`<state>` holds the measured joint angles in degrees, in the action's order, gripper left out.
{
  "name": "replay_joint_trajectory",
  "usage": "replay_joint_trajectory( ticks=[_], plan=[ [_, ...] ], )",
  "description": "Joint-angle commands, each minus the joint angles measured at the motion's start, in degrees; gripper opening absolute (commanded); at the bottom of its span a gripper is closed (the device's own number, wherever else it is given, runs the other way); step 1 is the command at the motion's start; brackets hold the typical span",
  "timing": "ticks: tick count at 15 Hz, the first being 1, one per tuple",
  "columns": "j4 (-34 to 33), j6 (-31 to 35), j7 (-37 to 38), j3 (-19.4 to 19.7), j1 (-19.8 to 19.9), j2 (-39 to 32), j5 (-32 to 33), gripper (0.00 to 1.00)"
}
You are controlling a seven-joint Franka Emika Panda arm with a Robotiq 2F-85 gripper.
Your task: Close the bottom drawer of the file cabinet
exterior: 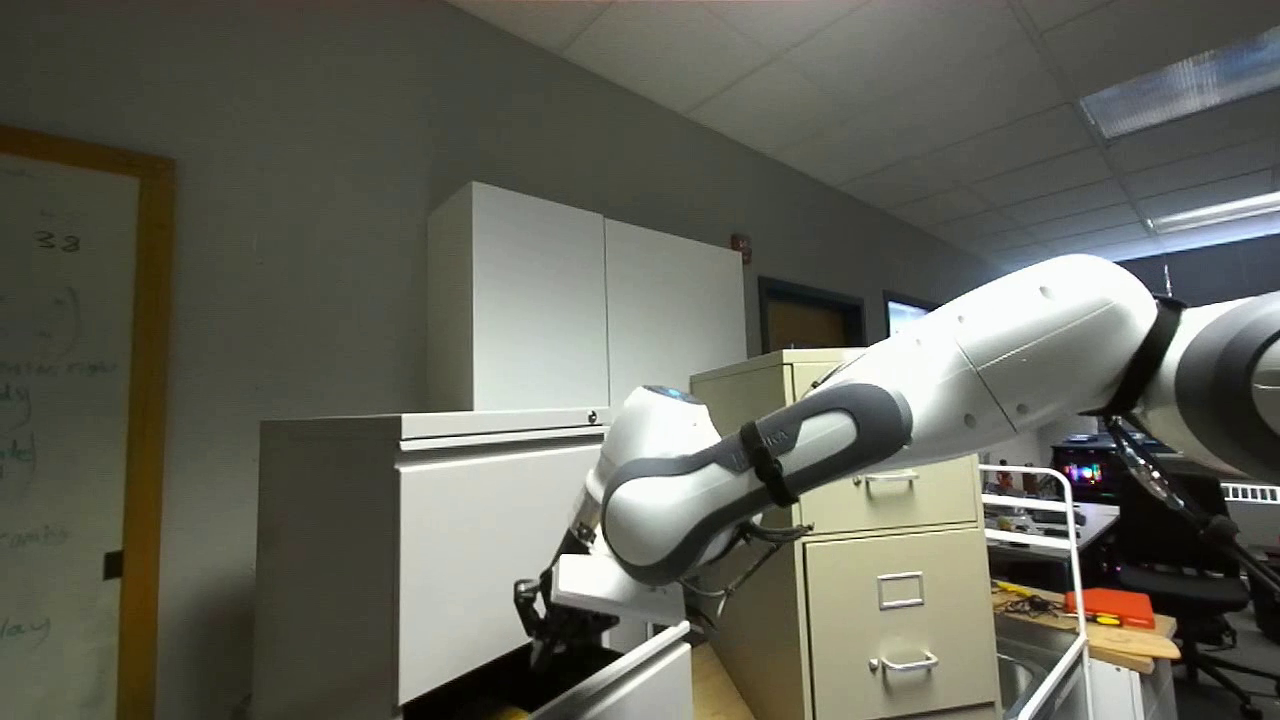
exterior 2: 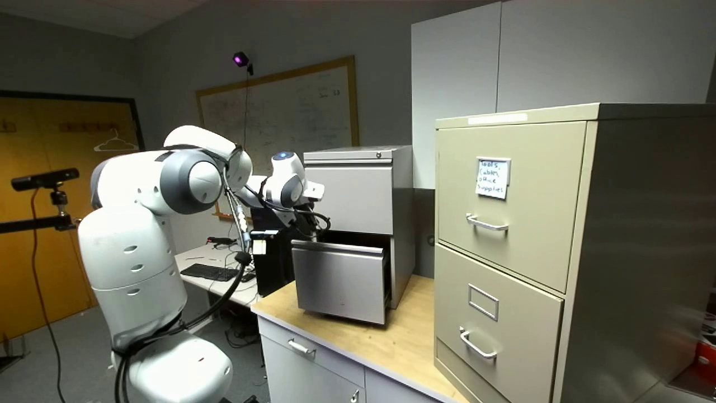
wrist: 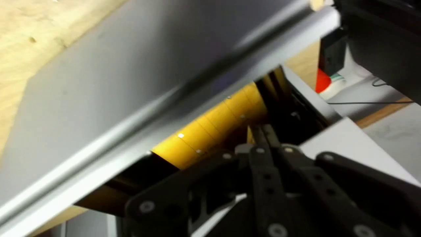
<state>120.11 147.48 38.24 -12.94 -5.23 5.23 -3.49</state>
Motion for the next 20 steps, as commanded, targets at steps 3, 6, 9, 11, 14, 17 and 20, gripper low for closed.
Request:
replay_joint_trajectory(
  ticks=[3, 6, 9, 11, 14, 17, 20],
  plan=[
    [-15.0, -1.0, 2.8, 0.4, -2.7, -7.5, 1.7, 0.0],
    [-16.4, -6.9, 2.1, 1.8, -2.8, -6.8, 2.4, 0.0],
    [-15.0, -12.6, -0.4, 3.6, -1.8, -4.7, -0.6, 0.0],
    [-13.2, -15.0, -1.0, 5.1, -0.9, -3.0, -2.3, 0.0],
    [-10.4, -16.2, -2.3, 7.3, 0.5, -1.6, -5.9, 0.0],
    [-7.6, -15.4, -1.6, 8.9, 1.8, -2.5, -8.9, 0.0],
    [-4.4, -15.0, -1.6, 10.0, 2.6, -4.3, -11.9, 0.0]
  ],
)
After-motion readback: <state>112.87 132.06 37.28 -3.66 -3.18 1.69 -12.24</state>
